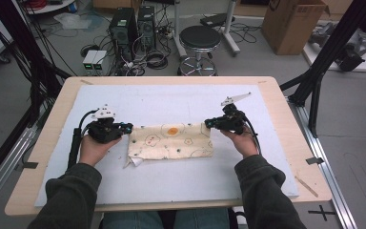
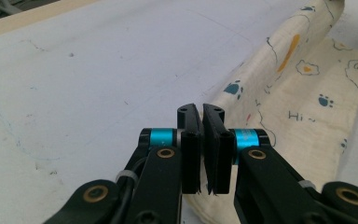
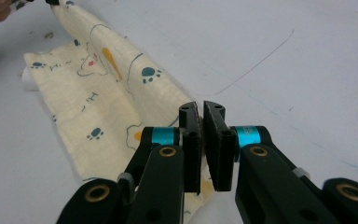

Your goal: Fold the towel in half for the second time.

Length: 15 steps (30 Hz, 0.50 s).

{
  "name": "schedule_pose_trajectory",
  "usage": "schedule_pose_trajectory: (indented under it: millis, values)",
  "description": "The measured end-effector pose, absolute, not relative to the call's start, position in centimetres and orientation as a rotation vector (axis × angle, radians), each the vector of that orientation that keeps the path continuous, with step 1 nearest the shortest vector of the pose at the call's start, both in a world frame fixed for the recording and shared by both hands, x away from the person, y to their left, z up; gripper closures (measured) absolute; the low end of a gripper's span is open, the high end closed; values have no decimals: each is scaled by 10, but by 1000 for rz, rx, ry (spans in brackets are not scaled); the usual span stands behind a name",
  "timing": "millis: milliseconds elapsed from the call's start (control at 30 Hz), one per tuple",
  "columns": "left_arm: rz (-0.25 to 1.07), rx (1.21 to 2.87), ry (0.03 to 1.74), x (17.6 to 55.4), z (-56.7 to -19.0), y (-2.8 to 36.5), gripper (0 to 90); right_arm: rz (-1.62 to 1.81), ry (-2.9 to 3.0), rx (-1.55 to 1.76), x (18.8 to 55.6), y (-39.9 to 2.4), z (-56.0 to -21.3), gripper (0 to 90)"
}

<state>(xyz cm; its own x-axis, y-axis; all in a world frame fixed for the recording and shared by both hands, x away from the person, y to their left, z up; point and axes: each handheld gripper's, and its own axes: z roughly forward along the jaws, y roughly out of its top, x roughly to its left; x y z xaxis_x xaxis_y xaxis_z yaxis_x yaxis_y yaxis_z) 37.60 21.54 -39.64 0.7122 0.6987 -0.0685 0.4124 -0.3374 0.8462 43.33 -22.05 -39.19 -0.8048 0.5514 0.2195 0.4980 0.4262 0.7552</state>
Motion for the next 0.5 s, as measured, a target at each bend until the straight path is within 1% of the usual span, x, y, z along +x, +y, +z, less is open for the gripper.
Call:
schedule_pose_trajectory:
  millis: [500]
  values:
    - [376,1975,845,364,-404,217,853,1331,2627,905,425,-216,-392,857]
